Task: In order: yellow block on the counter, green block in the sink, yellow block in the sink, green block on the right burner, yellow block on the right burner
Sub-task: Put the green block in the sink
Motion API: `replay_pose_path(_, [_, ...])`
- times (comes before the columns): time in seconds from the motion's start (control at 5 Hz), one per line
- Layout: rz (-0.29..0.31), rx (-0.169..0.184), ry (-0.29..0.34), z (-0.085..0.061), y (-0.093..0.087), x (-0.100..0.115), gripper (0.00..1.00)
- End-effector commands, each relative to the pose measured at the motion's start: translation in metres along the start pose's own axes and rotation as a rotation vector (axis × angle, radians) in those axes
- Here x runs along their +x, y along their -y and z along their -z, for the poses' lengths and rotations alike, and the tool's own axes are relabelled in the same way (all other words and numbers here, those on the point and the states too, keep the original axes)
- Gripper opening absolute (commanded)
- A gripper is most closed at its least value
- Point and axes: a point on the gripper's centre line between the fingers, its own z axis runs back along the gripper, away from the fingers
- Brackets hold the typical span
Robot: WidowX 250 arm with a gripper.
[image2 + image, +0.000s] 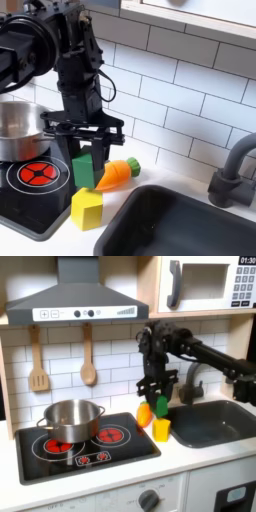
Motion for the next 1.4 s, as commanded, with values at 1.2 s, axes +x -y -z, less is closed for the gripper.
replay_pose_path(1.2, [0.105,0.016,-0.013,0.041,0.065,-0.037,0.0])
